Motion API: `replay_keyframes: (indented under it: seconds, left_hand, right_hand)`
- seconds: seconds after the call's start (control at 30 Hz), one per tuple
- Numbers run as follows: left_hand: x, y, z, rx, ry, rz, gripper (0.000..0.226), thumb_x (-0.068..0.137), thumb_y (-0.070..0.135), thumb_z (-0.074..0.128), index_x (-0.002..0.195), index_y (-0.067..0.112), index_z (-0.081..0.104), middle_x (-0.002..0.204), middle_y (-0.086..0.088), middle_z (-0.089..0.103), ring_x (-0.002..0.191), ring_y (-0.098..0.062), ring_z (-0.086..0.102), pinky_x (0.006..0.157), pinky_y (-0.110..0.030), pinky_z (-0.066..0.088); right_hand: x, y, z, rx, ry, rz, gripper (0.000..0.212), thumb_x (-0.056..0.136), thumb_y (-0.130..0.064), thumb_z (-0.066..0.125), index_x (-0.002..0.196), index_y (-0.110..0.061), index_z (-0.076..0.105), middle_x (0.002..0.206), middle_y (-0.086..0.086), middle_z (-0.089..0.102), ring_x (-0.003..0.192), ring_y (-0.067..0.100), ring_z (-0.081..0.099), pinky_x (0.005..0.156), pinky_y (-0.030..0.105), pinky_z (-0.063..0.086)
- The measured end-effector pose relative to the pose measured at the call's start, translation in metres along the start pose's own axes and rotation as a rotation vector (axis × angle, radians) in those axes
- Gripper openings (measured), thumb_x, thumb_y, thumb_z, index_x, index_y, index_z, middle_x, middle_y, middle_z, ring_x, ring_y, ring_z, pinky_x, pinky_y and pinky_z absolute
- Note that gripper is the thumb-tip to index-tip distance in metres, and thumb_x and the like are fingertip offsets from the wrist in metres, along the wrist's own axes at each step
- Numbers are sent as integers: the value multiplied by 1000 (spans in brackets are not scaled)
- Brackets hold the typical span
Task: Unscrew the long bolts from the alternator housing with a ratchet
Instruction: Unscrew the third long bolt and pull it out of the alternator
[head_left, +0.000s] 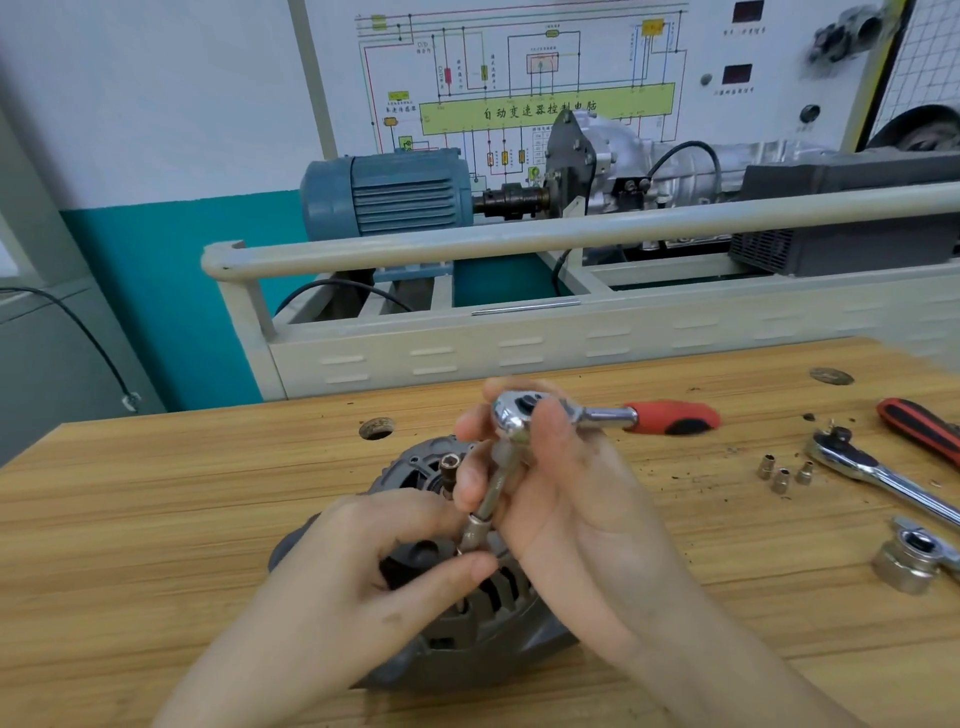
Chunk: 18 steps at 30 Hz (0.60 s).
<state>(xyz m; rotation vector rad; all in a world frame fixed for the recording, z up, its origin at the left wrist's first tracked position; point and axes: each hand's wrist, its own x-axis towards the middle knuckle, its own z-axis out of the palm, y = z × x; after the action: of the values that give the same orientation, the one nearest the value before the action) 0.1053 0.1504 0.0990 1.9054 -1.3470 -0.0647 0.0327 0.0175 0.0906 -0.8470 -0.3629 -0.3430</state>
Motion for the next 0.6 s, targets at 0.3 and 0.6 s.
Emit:
replay_keyframes:
  seconds: [0.3,0.6]
  left_hand:
    - [2,0,7,59,153,-5,29,55,60,62,66,34,57,62,19,58,63,-1,54,56,-10,37]
    - [0,-2,-1,-22,-19,13,31,69,54,55,78,28,67,77,10,67,77,-9,62,70,-28,49]
  right_hand:
    - [2,-1,-2,12,-24,-79,26,64,-29,80,82,-16,66,82,3,66,64,12,60,63,23,50]
    - [1,0,-1,29,-13,-19,34,65,-40,75,88,-16,69,81,3,67,61,12,61,61,23,51]
